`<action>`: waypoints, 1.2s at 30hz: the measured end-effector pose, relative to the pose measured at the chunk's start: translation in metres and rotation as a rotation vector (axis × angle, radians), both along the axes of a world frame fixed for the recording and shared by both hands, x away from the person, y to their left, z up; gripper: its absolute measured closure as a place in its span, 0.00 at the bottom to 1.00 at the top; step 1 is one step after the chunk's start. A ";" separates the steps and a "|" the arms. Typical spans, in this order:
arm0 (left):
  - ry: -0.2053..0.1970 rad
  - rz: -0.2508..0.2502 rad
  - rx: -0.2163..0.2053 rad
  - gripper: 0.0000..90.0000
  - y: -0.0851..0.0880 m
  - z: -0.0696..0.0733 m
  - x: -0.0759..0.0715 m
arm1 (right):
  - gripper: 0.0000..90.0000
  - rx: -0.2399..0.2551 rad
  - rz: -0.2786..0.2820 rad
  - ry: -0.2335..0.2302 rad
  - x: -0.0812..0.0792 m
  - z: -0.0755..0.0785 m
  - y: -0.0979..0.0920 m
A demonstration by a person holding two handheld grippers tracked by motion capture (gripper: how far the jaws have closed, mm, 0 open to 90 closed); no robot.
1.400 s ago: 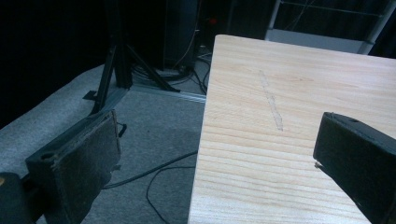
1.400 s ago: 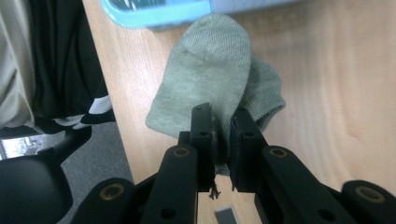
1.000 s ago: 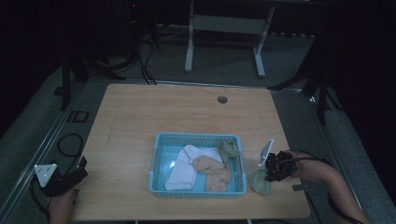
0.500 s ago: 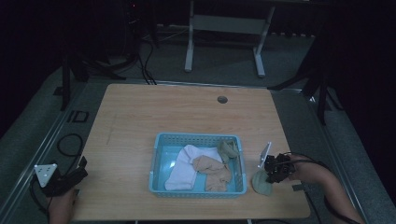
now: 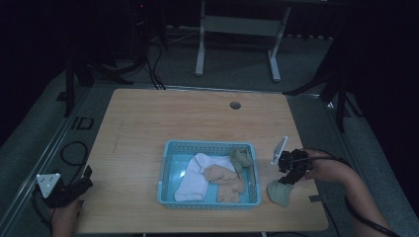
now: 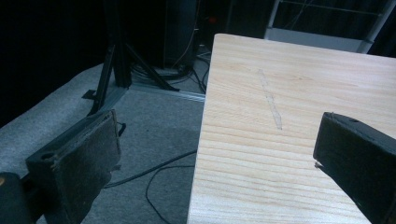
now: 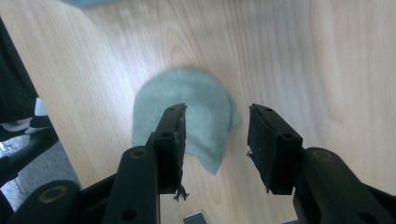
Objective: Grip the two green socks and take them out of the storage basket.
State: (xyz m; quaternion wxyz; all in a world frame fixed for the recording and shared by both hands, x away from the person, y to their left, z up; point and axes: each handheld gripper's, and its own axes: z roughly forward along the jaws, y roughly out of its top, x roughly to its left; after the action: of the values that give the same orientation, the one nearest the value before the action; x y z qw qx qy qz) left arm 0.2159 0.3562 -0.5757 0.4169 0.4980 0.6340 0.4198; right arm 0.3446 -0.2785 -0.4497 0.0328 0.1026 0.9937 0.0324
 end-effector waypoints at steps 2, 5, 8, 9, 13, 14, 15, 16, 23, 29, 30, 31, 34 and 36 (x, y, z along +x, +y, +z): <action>0.000 0.000 0.000 0.01 0.000 0.000 0.000 | 0.62 -0.001 0.017 -0.012 0.000 0.007 0.008; -0.002 0.000 -0.001 0.01 0.000 0.000 0.000 | 0.62 0.009 0.042 -0.021 0.001 0.016 0.021; -0.001 -0.002 -0.001 0.01 0.000 0.000 0.000 | 0.62 0.010 0.066 -0.031 0.002 0.024 0.036; 0.000 -0.002 -0.002 0.01 0.000 0.000 0.000 | 0.61 0.009 0.072 -0.036 0.003 0.026 0.041; -0.001 -0.002 -0.003 0.01 0.000 0.000 0.000 | 0.59 0.006 0.105 -0.045 0.007 0.031 0.060; -0.001 -0.003 -0.002 0.01 0.000 0.000 0.000 | 0.59 0.007 0.111 -0.049 0.009 0.031 0.065; 0.000 -0.002 -0.002 0.01 0.000 0.000 0.000 | 0.58 0.006 0.111 -0.050 0.011 0.032 0.069; 0.000 -0.003 -0.003 0.01 0.000 0.000 0.000 | 0.56 0.003 0.112 -0.051 0.013 0.031 0.074; 0.000 -0.006 -0.004 0.01 0.000 0.000 0.000 | 0.51 -0.021 0.120 -0.049 0.032 0.021 0.099; 0.000 -0.006 -0.009 0.01 0.001 0.000 0.000 | 0.44 -0.040 0.114 -0.037 0.044 0.005 0.116; 0.000 -0.007 -0.009 0.01 0.001 0.000 0.000 | 0.42 -0.045 0.109 -0.036 0.045 0.002 0.118; 0.000 -0.007 -0.009 0.01 0.001 0.000 0.000 | 0.42 -0.053 0.108 -0.036 0.047 -0.001 0.120; 0.001 -0.006 -0.010 0.01 0.001 0.000 0.000 | 0.41 -0.076 0.106 -0.026 0.049 -0.011 0.125; 0.002 -0.005 -0.010 0.01 0.001 0.000 0.000 | 0.42 -0.097 0.115 -0.017 0.049 -0.018 0.128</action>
State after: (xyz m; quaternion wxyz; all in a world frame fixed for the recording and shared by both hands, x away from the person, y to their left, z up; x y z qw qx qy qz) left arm 0.2163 0.3571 -0.5758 0.4198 0.4978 0.6355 0.4149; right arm 0.3934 -0.1500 -0.4680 0.0441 0.0434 0.9980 -0.0130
